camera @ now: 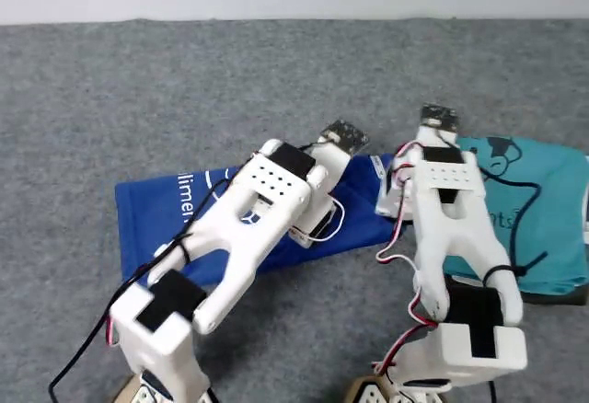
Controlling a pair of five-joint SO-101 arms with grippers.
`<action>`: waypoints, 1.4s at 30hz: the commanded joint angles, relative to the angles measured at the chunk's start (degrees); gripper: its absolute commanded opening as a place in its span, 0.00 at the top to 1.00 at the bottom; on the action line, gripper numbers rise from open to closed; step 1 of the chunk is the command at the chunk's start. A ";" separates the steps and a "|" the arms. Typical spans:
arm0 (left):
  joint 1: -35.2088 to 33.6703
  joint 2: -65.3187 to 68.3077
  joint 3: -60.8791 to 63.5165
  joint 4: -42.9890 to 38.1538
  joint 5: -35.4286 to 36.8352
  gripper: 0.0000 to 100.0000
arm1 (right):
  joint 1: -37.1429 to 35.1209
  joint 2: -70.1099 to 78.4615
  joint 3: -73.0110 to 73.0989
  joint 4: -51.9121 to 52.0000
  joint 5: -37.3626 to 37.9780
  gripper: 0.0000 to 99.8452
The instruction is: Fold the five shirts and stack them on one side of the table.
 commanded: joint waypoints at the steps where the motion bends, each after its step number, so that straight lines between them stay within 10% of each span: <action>1: 0.18 3.60 -0.57 -1.67 0.44 0.89 | -1.80 -2.86 0.79 0.40 -1.14 0.99; 28: -10.73 -2.20 -0.57 1.85 -2.81 0.92 | 5.05 6.46 4.04 -9.54 -1.85 0.99; 42: -11.16 -15.56 -0.57 8.00 -2.81 0.92 | -2.77 -8.40 3.34 -4.53 -1.93 0.99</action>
